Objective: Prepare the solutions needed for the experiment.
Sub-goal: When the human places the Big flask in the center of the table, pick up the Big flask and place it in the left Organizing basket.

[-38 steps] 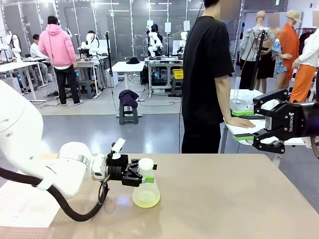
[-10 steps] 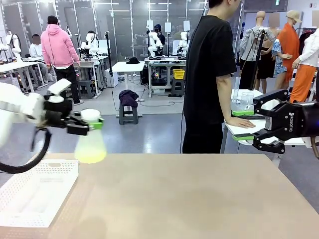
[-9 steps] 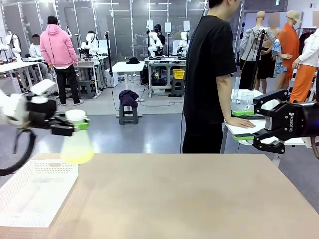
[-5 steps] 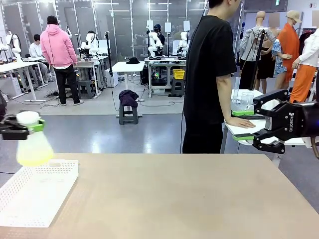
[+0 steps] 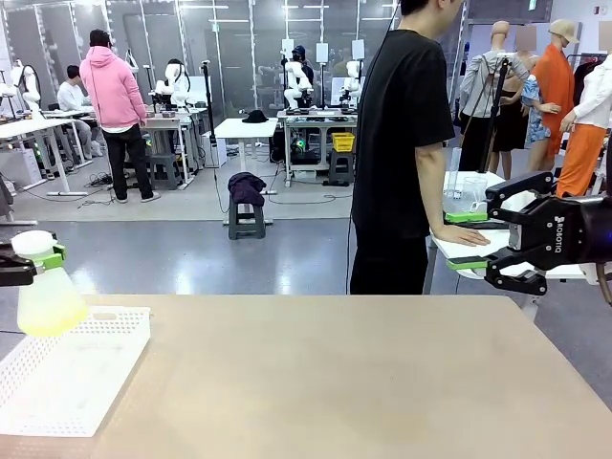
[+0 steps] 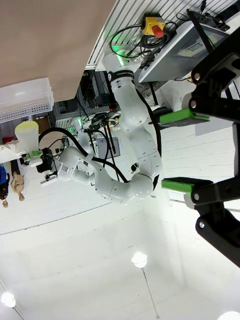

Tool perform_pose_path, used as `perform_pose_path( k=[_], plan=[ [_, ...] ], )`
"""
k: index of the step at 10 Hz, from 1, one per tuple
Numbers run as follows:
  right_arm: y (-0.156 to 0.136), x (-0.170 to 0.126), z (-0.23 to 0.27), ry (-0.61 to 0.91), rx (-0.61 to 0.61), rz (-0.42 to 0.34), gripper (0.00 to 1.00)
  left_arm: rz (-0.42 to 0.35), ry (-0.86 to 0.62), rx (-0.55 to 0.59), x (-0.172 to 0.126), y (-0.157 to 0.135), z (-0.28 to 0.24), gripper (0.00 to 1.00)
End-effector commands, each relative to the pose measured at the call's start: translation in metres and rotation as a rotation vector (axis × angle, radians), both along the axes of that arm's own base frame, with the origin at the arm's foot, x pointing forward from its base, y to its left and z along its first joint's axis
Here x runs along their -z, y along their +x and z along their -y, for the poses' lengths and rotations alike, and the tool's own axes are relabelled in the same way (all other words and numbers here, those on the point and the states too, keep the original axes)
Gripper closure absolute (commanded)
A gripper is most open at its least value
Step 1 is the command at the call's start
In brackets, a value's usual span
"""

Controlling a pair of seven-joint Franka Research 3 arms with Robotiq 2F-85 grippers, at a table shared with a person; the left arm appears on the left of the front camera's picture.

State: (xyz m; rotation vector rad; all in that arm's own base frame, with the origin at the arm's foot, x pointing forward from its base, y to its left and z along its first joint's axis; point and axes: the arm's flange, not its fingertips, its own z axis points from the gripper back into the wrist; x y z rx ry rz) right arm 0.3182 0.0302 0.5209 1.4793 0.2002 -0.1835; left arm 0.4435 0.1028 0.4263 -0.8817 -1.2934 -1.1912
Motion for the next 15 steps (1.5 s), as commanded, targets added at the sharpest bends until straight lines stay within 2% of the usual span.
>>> perform_pose_path(
  k=[1, 5, 10, 15],
  plan=[
    [0.001, -0.001, 0.000, 0.005, 0.006, -0.009, 0.47, 0.009, -0.047, 0.017, 0.008, 0.004, -0.012, 1.00],
    [0.001, -0.001, 0.000, 0.005, 0.006, -0.009, 0.47, -0.056, -0.100, 0.022, 0.057, 0.005, -0.023, 1.00],
    [0.001, -0.001, 0.000, 0.005, 0.006, -0.009, 0.47, -0.095, -0.148, 0.024, 0.108, 0.009, -0.019, 1.00],
    [0.001, -0.001, 0.000, 0.005, 0.006, -0.009, 0.47, -0.145, -0.161, 0.019, 0.140, 0.013, -0.015, 1.00]
  ],
)
